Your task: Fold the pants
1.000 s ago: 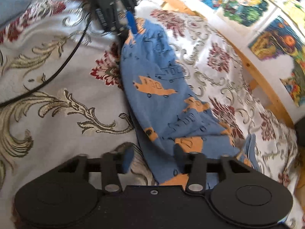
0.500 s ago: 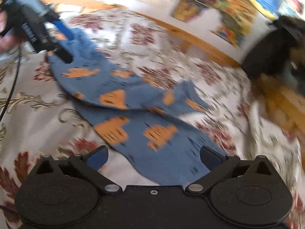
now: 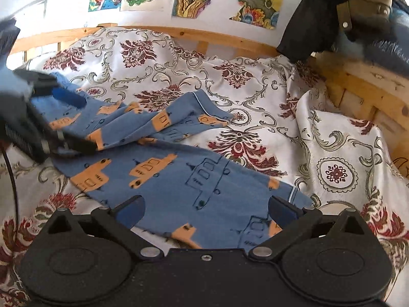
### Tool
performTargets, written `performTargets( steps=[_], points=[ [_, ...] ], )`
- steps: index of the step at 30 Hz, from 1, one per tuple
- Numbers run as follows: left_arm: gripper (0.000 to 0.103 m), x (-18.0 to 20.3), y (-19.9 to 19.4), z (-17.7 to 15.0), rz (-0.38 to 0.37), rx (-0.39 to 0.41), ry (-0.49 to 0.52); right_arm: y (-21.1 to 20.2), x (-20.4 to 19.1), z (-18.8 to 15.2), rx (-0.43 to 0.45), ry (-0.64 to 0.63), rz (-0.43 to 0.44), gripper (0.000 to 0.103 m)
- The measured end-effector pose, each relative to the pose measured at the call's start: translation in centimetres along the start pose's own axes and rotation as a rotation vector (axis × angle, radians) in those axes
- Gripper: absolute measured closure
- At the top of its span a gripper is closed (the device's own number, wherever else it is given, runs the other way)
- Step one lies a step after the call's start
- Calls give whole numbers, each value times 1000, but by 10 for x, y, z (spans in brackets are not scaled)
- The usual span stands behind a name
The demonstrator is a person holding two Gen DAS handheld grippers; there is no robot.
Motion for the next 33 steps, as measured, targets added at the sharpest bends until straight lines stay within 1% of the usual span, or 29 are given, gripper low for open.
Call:
performTargets(
  steps=[2, 4, 5, 8, 10, 11, 12, 13, 14, 15, 16, 17, 19, 21, 23, 26, 28, 30, 33],
  points=[
    [7, 11, 7, -5, 15, -5, 53, 3, 13, 3, -5, 14, 35, 1],
    [18, 19, 13, -10, 39, -6, 100, 7, 26, 6, -21, 27, 74, 1],
    [21, 21, 16, -12, 49, -9, 116, 10, 31, 8, -29, 32, 90, 1],
    [37, 24, 27, -14, 77, -40, 131, 20, 45, 19, -46, 55, 132, 4],
    [65, 23, 33, -14, 97, -59, 136, 30, 52, 31, -53, 75, 174, 8],
    [70, 22, 34, -15, 102, -67, 135, 36, 54, 38, -53, 88, 192, 11],
    [78, 21, 35, -16, 98, -78, 135, 43, 56, 46, -53, 105, 214, 12],
    [84, 20, 36, -17, 98, -86, 136, 50, 57, 53, -53, 120, 231, 16],
    [87, 20, 37, -19, 101, -90, 142, 57, 58, 59, -54, 135, 244, 19],
    [92, 18, 37, -19, 107, -90, 149, 65, 57, 64, -56, 153, 253, 19],
    [97, 17, 36, -20, 112, -84, 152, 73, 55, 69, -60, 169, 262, 23],
    [98, 16, 35, -19, 111, -79, 149, 82, 53, 74, -68, 179, 274, 27],
    [101, 12, 35, -17, 88, -81, 113, 97, 47, 85, -96, 168, 283, 31],
    [101, 7, 33, -12, 64, -90, 55, 110, 44, 99, -121, 139, 286, 32],
    [102, 3, 31, -10, 45, -98, 13, 125, 45, 120, -154, 129, 307, 33],
    [102, 1, 31, -11, 27, -107, -10, 150, 49, 154, -210, 142, 325, 35],
    [102, -1, 31, -11, 11, -122, -40, 171, 48, 178, -264, 167, 327, 35],
    [102, -3, 30, -11, 0, -129, -66, 192, 46, 195, -318, 219, 343, 35],
    [102, -4, 30, -9, -8, -124, -75, 220, 38, 212, -377, 254, 344, 35]
  ],
)
Point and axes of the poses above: each gripper's, at about its wrist camera, not at the fingertips, and y roughly the way its jaws point, x to its right, z to its top, the point moved 4 cm from there along y, roughly the way its jaws point, and after that the axes turned 14 degrees about -y, right-handed, at the moved point
